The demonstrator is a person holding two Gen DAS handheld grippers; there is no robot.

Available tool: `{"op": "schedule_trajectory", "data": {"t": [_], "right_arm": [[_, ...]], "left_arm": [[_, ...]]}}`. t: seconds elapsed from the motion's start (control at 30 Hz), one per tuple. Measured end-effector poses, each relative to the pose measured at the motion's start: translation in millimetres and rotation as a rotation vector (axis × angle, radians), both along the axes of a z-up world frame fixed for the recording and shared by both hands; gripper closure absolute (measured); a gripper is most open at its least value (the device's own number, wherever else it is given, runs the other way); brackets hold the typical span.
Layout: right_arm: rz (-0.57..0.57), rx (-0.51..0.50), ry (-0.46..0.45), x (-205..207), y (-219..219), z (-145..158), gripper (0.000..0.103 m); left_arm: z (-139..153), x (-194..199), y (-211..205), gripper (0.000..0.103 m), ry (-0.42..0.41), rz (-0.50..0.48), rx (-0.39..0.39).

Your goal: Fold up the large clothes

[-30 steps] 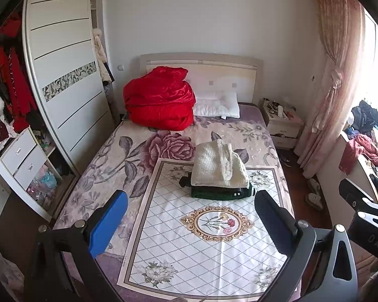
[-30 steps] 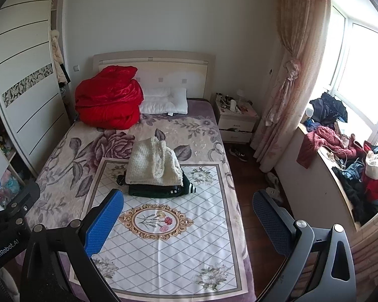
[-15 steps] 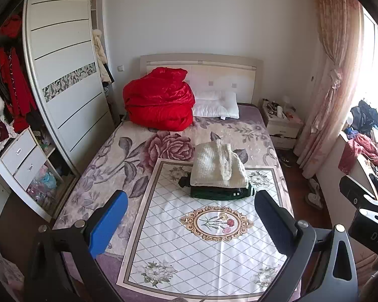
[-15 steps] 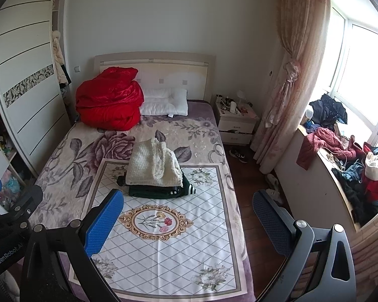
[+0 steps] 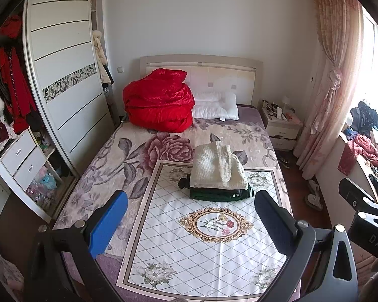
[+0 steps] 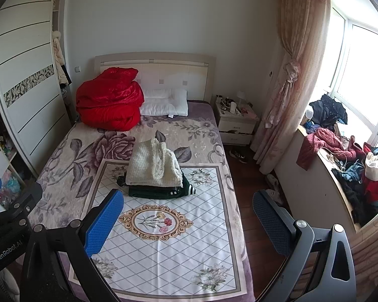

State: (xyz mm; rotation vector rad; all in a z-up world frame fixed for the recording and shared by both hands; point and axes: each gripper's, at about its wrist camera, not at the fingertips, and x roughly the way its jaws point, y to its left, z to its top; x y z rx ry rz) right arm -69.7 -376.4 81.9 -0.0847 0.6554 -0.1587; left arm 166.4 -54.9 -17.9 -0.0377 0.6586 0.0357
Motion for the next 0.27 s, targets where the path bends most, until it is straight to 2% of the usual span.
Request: {"op": "schedule_trajectory", "data": {"t": [0.27], "right_arm": [[-0.001,0.003,0.002,-1.7,0.3,-1.0,0.000]], "left_arm": [[7.6,2.7,-4.4,0.000,-0.009,-0.007,-0.001]]}}
